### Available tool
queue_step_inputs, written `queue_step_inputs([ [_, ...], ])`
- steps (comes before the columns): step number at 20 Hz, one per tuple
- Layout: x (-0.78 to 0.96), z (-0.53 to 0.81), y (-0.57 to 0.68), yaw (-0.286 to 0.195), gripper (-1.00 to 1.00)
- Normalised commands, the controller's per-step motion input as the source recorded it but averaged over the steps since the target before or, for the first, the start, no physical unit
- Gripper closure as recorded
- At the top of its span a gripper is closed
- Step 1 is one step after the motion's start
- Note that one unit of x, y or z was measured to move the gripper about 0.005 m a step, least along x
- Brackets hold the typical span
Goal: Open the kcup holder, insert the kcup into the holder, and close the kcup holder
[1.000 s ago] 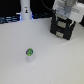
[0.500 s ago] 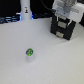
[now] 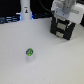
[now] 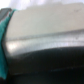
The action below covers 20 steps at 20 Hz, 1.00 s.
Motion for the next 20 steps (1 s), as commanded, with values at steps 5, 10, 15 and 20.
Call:
queue_step_inputs([
  [5, 0.92, 0.08, -0.39, -0.107, 1.00],
  [10, 0.93, 0.08, -0.37, -0.096, 1.00],
  [15, 0.93, 0.12, -0.35, -0.094, 1.00],
  [20, 0.90, 0.12, -0.38, -0.095, 1.00],
])
